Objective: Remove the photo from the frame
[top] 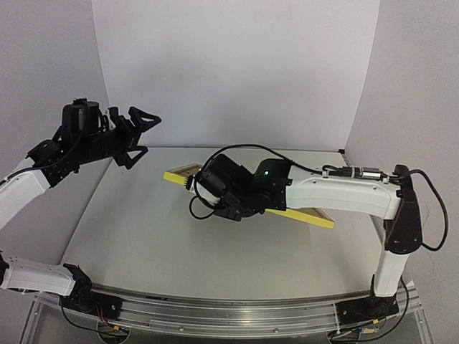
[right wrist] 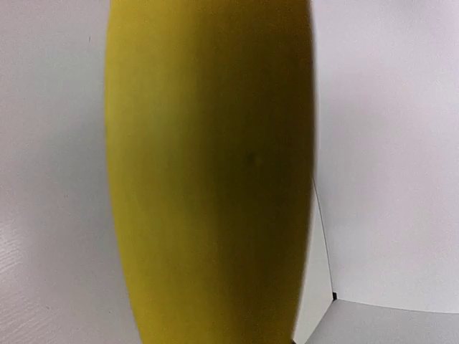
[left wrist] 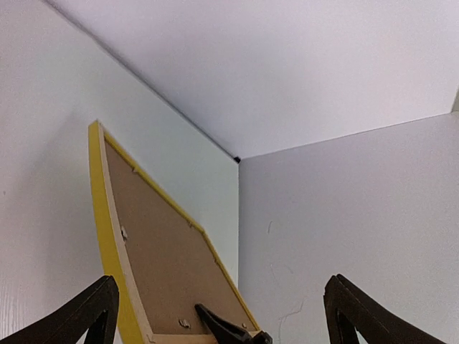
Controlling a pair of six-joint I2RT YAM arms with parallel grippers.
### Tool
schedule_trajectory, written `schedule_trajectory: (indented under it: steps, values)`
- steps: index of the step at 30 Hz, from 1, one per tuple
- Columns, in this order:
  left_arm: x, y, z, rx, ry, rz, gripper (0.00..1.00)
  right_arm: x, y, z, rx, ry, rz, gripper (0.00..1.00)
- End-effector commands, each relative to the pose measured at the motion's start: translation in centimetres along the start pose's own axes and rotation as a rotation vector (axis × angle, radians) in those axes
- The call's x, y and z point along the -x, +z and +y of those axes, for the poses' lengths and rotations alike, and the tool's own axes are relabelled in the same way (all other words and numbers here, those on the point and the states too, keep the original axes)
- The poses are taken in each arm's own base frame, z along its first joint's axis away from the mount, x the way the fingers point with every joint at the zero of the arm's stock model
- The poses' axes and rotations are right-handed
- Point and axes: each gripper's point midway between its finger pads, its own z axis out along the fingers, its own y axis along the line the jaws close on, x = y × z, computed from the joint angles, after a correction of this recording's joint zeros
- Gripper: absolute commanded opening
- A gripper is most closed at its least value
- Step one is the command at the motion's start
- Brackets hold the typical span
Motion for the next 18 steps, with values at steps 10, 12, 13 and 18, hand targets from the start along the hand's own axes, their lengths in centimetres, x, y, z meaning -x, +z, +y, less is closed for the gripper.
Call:
schedule_trajectory:
  steps: [10,12,13,18]
  values:
    - [2.7,0.0,2.2,0.111,0.200,-0.156,1.00,6.0,-14.7,-19.2,0.501,1.212,-0.680,0.00]
    - [2.4,0.9,2.7,0.118,0.212,-0.140,1.00,5.5,-15.4,-21.2,0.539,1.313,-0.736,0.00]
    - [2.2,1.3,2.7,0.113,0.219,-0.129,1.00,5.3,-15.8,-22.0,0.554,1.347,-0.758,0.00]
    - [0.7,3.7,4.5,0.148,0.228,-0.045,1.00,2.9,-13.6,-21.6,0.702,1.541,-0.709,0.00]
